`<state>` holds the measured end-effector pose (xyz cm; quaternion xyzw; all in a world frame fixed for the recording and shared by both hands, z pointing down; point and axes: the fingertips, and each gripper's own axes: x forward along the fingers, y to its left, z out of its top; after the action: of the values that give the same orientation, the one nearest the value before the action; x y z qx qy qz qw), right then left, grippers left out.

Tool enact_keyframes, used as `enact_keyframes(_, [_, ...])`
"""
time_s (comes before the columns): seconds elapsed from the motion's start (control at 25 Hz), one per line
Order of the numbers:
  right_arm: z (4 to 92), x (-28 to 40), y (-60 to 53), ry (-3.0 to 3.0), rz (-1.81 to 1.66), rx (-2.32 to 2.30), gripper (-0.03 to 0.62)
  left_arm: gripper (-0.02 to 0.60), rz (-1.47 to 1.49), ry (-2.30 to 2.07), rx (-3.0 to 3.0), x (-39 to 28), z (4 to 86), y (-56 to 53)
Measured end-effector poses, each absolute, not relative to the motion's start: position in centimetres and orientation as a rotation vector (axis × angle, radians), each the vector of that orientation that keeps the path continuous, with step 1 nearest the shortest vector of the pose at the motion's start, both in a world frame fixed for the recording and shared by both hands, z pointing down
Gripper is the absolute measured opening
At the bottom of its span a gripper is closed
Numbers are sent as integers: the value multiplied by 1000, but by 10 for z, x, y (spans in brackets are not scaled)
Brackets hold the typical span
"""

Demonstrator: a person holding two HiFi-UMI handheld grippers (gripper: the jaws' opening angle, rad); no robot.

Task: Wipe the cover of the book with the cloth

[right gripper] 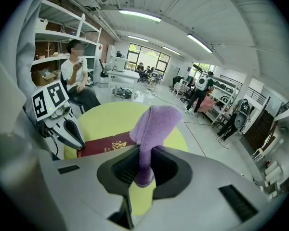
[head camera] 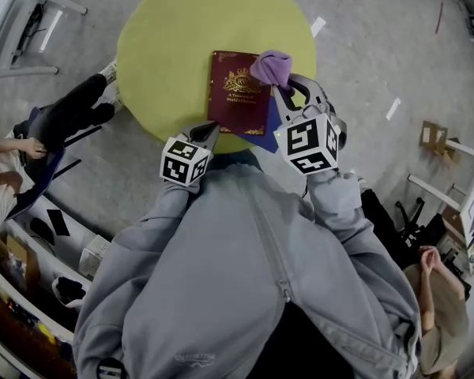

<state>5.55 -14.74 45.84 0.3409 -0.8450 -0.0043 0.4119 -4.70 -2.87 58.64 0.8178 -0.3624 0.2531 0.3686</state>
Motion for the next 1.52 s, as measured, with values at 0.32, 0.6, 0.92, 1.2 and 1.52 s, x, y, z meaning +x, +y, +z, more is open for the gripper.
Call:
enact_keyframes(0.32, [464, 21, -134, -2168, -46, 742, 71, 18, 643, -933, 2093, -44, 586, -31])
enact_keyframes(0.6, [480, -14, -124, -2186, -60, 609, 72, 18, 639, -934, 2087, -43, 585, -32])
enact_keyframes(0.92, [522, -47, -106, -2166, -29, 409, 71, 18, 631, -934, 2073, -43, 586, -36])
enact_keyframes(1.2, [565, -58, -105, -2130, 59, 335, 72, 18, 618, -932, 2067, -45, 586, -38])
enact_keyframes(1.52, [576, -63, -105, -2143, 95, 326, 72, 18, 612, -938, 2056, -47, 587, -39])
